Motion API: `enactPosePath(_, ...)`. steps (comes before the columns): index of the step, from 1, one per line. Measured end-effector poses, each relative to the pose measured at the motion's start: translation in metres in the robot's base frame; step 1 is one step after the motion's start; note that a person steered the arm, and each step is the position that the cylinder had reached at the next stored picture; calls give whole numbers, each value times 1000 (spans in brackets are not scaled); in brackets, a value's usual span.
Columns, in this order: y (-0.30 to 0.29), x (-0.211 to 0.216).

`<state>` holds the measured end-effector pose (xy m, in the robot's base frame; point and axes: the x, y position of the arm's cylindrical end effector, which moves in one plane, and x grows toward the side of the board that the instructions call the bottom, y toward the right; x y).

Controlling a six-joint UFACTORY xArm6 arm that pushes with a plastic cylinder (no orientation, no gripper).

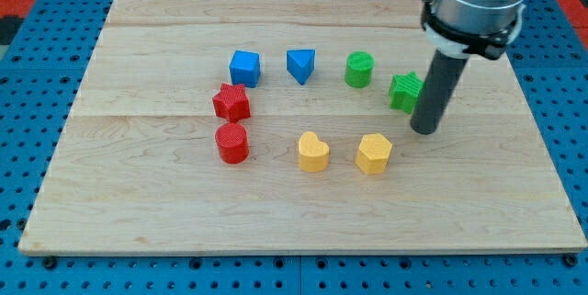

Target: Slide the red star to the left side

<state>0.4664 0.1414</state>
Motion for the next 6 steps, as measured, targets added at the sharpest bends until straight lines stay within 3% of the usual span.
enactPosePath(4, -216, -40)
enactPosePath(5, -244, -40)
enactPosePath(6, -233, -34)
